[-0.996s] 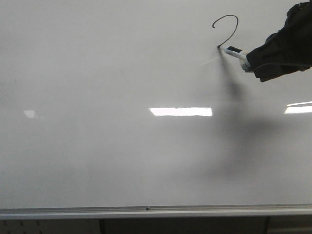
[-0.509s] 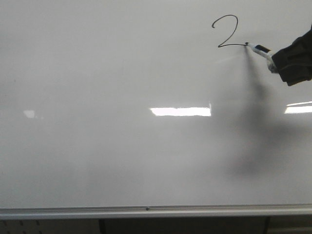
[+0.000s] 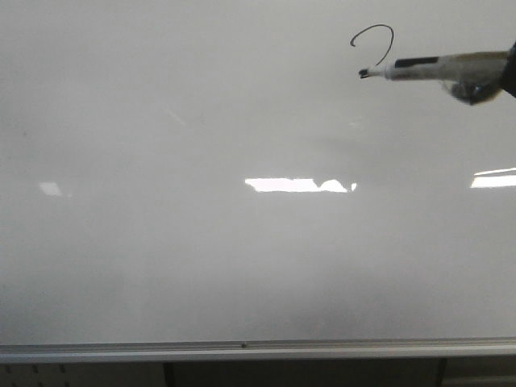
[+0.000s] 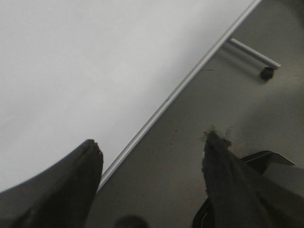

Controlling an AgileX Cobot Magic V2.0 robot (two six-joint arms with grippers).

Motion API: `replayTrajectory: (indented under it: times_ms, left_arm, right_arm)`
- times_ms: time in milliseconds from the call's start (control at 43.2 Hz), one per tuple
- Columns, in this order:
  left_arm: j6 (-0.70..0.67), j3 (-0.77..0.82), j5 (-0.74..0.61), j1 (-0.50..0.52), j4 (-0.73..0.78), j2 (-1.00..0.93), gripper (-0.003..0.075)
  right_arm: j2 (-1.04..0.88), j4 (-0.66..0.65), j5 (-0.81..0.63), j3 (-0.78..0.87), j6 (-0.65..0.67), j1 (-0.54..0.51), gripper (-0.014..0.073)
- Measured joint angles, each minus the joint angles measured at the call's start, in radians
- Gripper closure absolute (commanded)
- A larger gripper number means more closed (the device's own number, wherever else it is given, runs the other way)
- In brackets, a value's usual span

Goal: Write number 2 on whiteboard

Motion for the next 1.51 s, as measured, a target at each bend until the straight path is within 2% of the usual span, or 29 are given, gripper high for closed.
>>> replayTrajectory:
  times_ms: [93,232,440,625,880,973,1111,1204,1274,1320,1505]
  left_arm:
    - [0.114,-0.023,0.022,-0.028,-0.088,0.043,0.0282]
    - [0.233,-0.059,0.031,-0.125,-0.132,0.114,0.0282]
    - [0.283,-0.137,0.045,-0.311,-0.138,0.238,0.0279]
    - [0.292,-0.228,0.045,-0.424,-0.141,0.366,0.0279]
    - [0.292,-0.290,0.041,-0.457,-0.141,0.476,0.0288]
    - [0.292,-0.290,0.041,-0.457,-0.141,0.485,0.0356]
    - [0.292,-0.292,0.041,-0.457,-0.141,0.487,0.0517]
    - [0.292,-0.292,0.041,-0.457,-0.141,0.487,0.0588]
    - [0.292,-0.292,0.041,-0.457,-0.141,0.487,0.0625]
    - [0.292,-0.292,0.043,-0.459,-0.141,0.487,0.0643]
    - [0.296,-0.292,0.045,-0.459,-0.141,0.487,0.0650]
  right_arm:
    - [0.000,0.050,0.123,-0.019,-0.111,0.028,0.0559]
    - [0.000,0.197,0.186,-0.023,-0.293,0.047,0.0559]
    - [0.000,0.402,0.244,-0.023,-0.515,0.047,0.0559]
    - [-0.002,0.433,0.251,-0.025,-0.550,0.047,0.0559]
    - [-0.002,0.434,0.255,-0.025,-0.557,0.047,0.0559]
    - [-0.002,0.434,0.255,-0.025,-0.557,0.047,0.0559]
    - [-0.002,0.434,0.255,-0.025,-0.557,0.047,0.0559]
    - [-0.002,0.434,0.255,-0.025,-0.557,0.047,0.0550]
    - [-0.002,0.434,0.255,-0.025,-0.557,0.047,0.0510]
    - [-0.002,0.434,0.255,-0.025,-0.557,0.047,0.0453]
    - [-0.002,0.434,0.253,-0.025,-0.558,0.047,0.0155]
